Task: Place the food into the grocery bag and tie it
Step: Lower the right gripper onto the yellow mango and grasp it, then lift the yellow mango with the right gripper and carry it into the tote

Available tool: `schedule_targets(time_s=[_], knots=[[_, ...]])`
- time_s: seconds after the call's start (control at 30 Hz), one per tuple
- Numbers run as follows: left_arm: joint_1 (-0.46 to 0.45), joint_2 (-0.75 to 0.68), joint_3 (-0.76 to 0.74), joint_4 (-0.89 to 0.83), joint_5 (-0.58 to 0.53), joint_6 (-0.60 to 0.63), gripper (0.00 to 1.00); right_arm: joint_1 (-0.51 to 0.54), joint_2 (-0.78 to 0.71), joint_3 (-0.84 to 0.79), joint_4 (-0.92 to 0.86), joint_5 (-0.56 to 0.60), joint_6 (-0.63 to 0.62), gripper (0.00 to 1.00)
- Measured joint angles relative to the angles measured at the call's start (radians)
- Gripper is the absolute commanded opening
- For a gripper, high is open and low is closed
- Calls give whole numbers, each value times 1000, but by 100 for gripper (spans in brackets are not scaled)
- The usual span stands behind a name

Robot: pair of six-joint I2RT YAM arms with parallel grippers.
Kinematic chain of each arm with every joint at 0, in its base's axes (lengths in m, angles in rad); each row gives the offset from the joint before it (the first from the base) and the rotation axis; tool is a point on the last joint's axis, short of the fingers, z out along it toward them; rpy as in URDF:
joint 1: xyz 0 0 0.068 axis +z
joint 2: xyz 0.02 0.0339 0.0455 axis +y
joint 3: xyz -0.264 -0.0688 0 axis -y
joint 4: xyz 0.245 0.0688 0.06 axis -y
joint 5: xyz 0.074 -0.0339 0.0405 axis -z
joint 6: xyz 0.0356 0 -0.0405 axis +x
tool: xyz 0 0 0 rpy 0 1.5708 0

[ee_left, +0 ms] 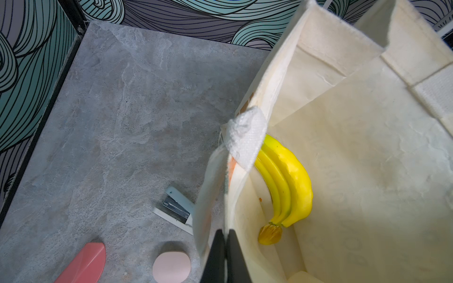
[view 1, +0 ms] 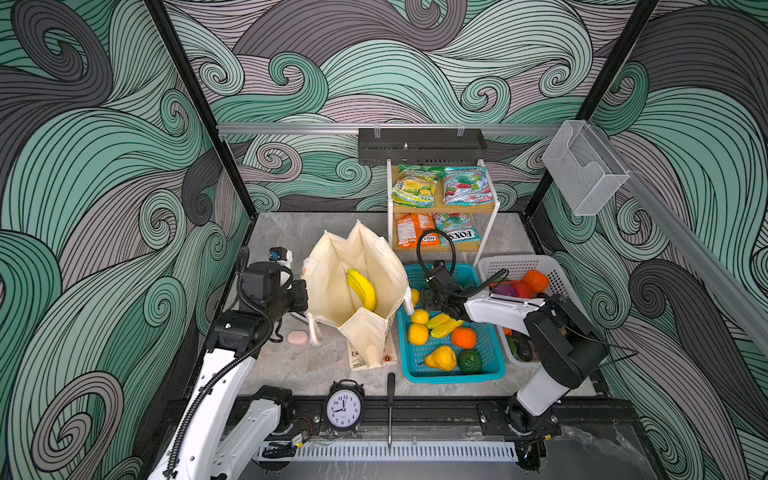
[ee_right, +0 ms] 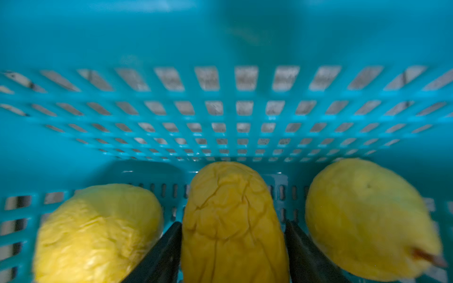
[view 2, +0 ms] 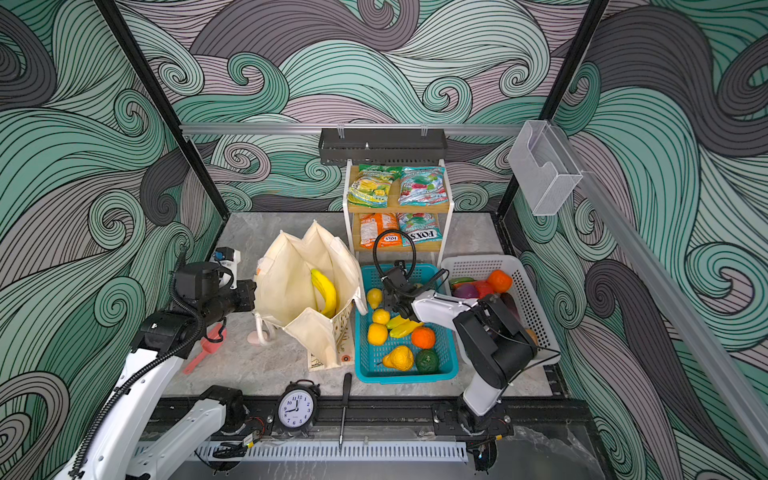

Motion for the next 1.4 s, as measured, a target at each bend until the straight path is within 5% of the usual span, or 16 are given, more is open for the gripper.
schedule_targets(time_s=[0.53,1.4], knots=[[0,-1,0,0,-2,1,0,-3,9,30,-13,-53,-2,40],[0,0,0,0,-1,1,0,-5,-620,45,-177,-295,-25,34]])
